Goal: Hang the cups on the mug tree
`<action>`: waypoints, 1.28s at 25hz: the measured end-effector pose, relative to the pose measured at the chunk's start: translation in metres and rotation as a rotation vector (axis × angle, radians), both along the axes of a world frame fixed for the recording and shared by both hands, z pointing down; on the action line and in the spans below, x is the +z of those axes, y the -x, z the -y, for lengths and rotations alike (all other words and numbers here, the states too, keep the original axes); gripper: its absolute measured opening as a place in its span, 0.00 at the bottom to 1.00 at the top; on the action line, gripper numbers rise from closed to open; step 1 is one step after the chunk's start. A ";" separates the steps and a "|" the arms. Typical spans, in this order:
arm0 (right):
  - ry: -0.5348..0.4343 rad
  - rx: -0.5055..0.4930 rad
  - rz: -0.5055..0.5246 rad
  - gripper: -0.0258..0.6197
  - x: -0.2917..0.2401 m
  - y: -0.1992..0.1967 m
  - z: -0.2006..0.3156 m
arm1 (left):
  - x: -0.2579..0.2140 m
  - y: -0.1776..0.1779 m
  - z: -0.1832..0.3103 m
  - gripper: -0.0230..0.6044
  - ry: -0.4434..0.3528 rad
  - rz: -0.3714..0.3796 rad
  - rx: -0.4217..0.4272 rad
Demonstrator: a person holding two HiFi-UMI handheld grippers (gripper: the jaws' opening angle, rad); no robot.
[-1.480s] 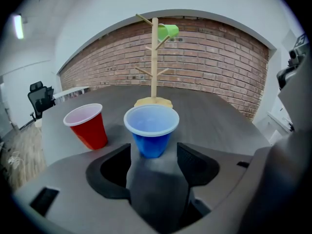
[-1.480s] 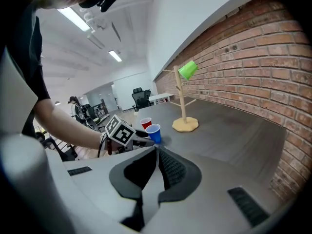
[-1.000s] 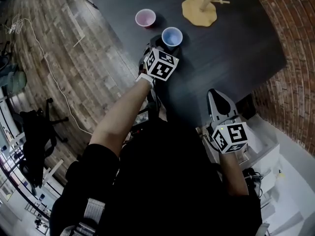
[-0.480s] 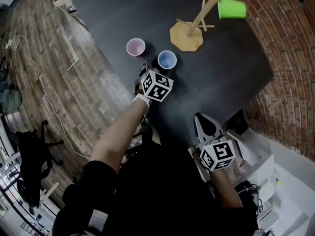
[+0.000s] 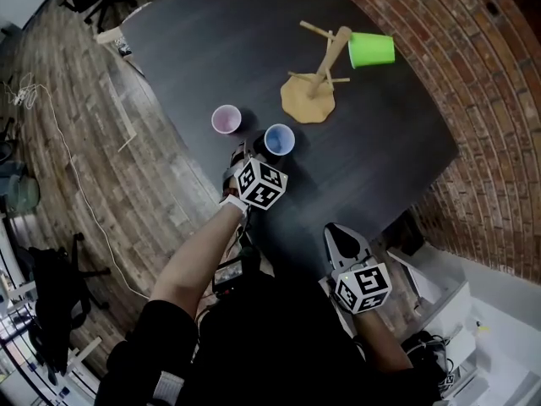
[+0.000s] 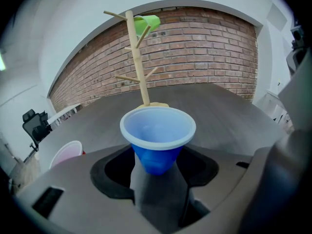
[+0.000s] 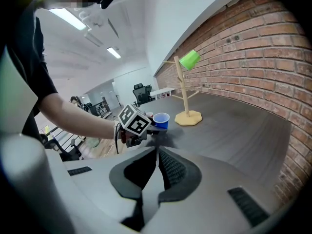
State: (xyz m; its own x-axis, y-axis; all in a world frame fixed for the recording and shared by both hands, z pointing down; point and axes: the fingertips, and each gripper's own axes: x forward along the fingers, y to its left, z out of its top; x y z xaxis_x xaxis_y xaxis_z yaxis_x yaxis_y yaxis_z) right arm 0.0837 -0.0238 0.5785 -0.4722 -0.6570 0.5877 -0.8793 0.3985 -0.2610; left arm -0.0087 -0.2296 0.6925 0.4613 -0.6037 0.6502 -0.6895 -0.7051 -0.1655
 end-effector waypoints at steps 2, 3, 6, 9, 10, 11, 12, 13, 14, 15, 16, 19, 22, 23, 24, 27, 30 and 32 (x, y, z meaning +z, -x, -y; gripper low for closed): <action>-0.009 -0.007 0.007 0.10 -0.003 0.000 0.002 | -0.011 0.003 -0.005 0.47 -0.012 0.017 0.014; -0.012 -0.011 0.011 0.10 -0.005 0.001 0.002 | -0.018 0.005 -0.007 0.47 -0.022 0.028 0.019; -0.030 -0.021 0.023 0.10 -0.013 0.003 0.004 | -0.039 0.021 -0.011 0.47 -0.064 0.117 0.003; -0.056 -0.034 0.031 0.10 -0.021 0.008 0.008 | -0.064 0.045 -0.005 0.47 -0.117 0.220 -0.029; -0.063 -0.037 0.032 0.10 -0.022 0.009 0.010 | -0.073 0.051 -0.003 0.47 -0.135 0.242 -0.033; -0.070 -0.039 0.033 0.10 -0.024 0.010 0.010 | -0.082 0.057 -0.001 0.47 -0.152 0.258 -0.031; -0.076 -0.041 0.032 0.10 -0.027 0.011 0.010 | -0.091 0.062 0.000 0.47 -0.168 0.266 -0.025; -0.083 -0.042 0.031 0.10 -0.029 0.011 0.010 | -0.101 0.065 0.000 0.47 -0.181 0.269 -0.017; -0.089 -0.043 0.030 0.10 -0.031 0.012 0.009 | -0.110 0.069 0.000 0.47 -0.196 0.272 -0.010; -0.094 -0.044 0.030 0.10 -0.033 0.011 0.008 | -0.120 0.072 0.001 0.47 -0.213 0.280 -0.003; -0.098 -0.043 0.030 0.10 -0.034 0.011 0.006 | -0.130 0.075 0.001 0.47 -0.234 0.293 0.002; -0.109 -0.033 0.029 0.10 -0.038 0.006 0.001 | -0.159 0.083 0.010 0.47 -0.310 0.354 0.013; -0.118 -0.011 0.030 0.10 -0.042 0.002 -0.004 | -0.186 0.089 0.027 0.47 -0.370 0.395 0.009; -0.120 -0.004 0.030 0.10 -0.042 0.000 -0.005 | -0.194 0.091 0.032 0.47 -0.387 0.407 0.005; -0.122 0.004 0.030 0.10 -0.043 -0.002 -0.007 | -0.202 0.092 0.038 0.47 -0.406 0.423 0.003; -0.125 0.027 0.028 0.10 -0.045 -0.009 -0.013 | -0.227 0.091 0.054 0.47 -0.474 0.484 0.006; -0.128 0.052 0.027 0.10 -0.045 -0.017 -0.018 | -0.248 0.085 0.071 0.47 -0.510 0.510 0.018; -0.129 0.070 0.030 0.10 -0.045 -0.022 -0.020 | -0.257 0.080 0.081 0.47 -0.522 0.523 0.022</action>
